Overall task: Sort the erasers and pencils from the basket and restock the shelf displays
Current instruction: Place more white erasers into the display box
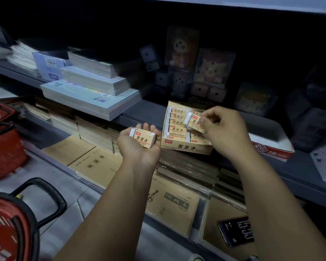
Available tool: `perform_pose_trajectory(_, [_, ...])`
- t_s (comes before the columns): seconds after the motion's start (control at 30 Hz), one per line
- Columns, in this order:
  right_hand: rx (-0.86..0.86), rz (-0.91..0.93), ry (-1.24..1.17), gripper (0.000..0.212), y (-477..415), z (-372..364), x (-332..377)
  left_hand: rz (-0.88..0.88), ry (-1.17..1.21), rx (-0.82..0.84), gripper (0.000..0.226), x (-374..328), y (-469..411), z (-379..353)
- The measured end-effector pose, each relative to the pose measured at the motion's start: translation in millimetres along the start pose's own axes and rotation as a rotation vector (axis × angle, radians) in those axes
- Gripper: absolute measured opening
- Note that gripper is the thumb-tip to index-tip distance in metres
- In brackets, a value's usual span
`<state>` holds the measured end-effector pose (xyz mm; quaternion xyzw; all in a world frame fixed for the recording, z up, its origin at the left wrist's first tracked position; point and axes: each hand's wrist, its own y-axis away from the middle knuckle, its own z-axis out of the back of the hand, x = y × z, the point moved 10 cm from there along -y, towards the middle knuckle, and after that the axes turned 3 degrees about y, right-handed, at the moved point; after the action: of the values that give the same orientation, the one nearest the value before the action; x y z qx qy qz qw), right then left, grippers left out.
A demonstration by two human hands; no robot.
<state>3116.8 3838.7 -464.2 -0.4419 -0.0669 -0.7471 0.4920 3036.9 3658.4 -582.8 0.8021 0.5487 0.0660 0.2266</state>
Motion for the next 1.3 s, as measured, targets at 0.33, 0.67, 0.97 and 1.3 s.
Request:
perform_pose_trajectory(0.33, [0.068,0.051,0.199,0.006,5.8,-5.7,-9.0,-0.013,0.004,-0.008,0.022,0.7,2.6,1.2])
perform_pose_trajectory(0.67, [0.170,0.041,0.173,0.016,4.0,-9.9,-7.4,-0.014,0.000,-0.020,0.021,-0.7,5.8,3.2])
perform_pose_trajectory(0.97, [0.132,0.067,0.237,0.024,3.9,-21.0,1.3,-0.017,0.003,-0.025,0.017,-0.6,6.7,3.0])
perform_pose_trajectory(1.3, [0.141,0.005,0.249,0.029,-1.3,-31.4,-1.3,-0.011,-0.013,-0.024,0.022,-1.5,5.4,4.4])
